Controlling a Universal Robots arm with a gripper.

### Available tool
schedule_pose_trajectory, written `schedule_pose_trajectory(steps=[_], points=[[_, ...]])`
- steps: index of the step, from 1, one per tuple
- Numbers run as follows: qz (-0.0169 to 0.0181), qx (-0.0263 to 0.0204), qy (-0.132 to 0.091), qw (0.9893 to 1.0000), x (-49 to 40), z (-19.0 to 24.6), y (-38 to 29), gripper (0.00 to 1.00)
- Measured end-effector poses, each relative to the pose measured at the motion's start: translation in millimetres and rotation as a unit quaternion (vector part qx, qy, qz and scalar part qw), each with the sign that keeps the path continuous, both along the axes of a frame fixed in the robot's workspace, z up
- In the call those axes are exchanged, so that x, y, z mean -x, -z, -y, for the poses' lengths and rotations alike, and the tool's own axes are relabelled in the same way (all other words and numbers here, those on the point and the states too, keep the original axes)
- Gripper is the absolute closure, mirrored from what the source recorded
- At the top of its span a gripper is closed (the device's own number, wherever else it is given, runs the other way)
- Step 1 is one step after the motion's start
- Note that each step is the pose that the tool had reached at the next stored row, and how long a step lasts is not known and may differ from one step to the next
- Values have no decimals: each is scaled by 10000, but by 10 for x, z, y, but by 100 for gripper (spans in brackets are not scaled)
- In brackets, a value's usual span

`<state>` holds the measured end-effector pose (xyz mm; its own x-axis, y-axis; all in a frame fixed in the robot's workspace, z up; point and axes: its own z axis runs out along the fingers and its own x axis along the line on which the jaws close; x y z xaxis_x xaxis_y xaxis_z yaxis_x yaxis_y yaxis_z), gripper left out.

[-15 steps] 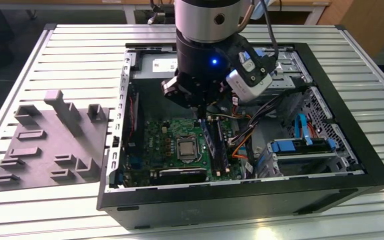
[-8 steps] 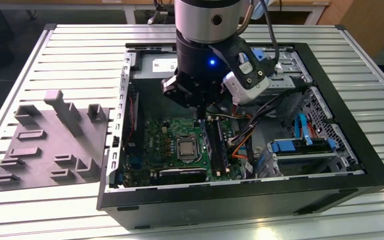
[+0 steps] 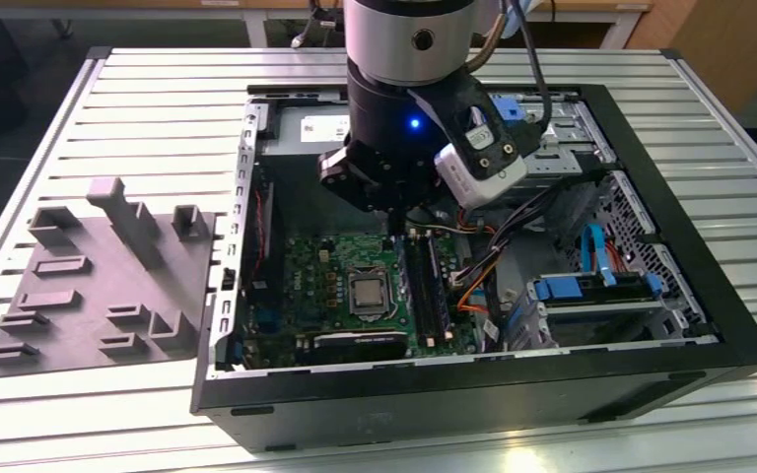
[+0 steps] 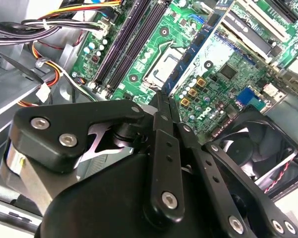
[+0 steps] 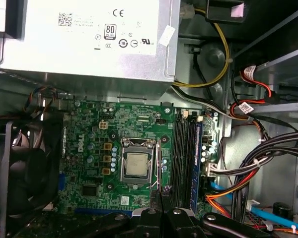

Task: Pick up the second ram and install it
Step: 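Insert the second ram into the second slot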

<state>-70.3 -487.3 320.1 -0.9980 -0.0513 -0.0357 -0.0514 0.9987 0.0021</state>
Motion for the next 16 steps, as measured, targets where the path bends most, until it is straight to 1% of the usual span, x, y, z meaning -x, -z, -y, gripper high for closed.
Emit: schedule_pose_trajectory(steps=[3,10,16], points=[[0,0,1,10000,-3,0,2,89],[0,0,0,10000,-63,0,5,89],[0,0,0,10000,-92,-1,11,89]])
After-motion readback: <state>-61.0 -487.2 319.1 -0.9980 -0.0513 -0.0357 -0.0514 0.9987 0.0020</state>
